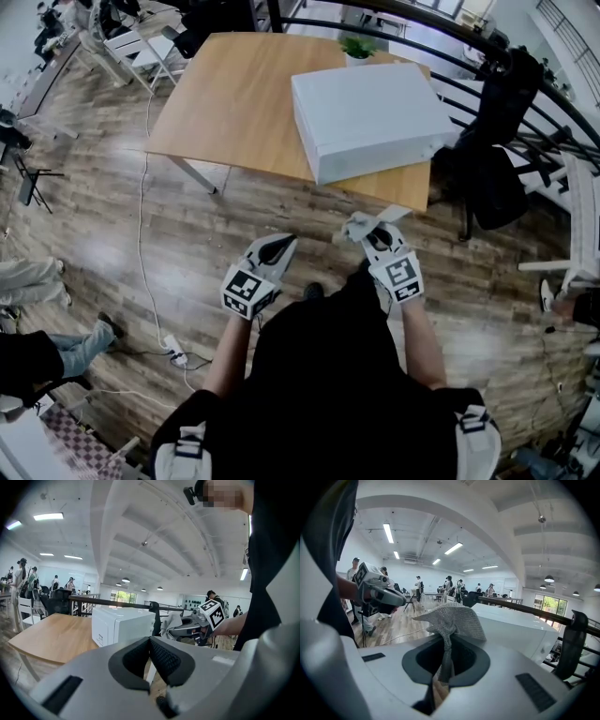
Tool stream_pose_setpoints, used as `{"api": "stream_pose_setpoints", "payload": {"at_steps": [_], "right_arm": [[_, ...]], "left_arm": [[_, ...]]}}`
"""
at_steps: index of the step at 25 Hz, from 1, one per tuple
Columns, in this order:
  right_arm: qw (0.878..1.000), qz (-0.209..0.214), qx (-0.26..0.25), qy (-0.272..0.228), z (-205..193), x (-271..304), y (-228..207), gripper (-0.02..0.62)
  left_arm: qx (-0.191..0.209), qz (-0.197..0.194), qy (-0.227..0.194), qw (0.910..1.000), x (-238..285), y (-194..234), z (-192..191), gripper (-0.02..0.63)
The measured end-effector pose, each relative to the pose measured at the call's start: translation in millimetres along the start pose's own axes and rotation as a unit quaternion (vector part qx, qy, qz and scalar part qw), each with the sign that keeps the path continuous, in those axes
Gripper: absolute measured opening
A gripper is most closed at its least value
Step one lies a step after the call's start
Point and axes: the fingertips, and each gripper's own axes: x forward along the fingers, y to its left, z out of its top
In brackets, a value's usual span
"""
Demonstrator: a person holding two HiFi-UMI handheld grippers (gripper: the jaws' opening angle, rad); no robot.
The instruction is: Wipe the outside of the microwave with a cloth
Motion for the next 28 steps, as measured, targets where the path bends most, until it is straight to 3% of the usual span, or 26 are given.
{"api": "stream_pose_setpoints", "payload": {"at_steps": [11, 15, 28], "right_arm": [[1.000, 0.027, -0.011, -0.002, -2, 11, -23, 0.017], [0.998, 0.051, -0.037, -0.026, 16, 25, -38, 0.017], [0.990, 0.123, -0.066, -0.024, 36, 61, -102, 0.017]], "left_arm": [[0.003, 0.031, -0.006, 0.9995, 15, -1, 9, 0.000], [-0.007, 0.053, -0.007, 0.9985, 24, 7, 11, 0.000], [-0.020, 0.121, -0.015, 0.9923, 82, 18, 41, 0.000]]}}
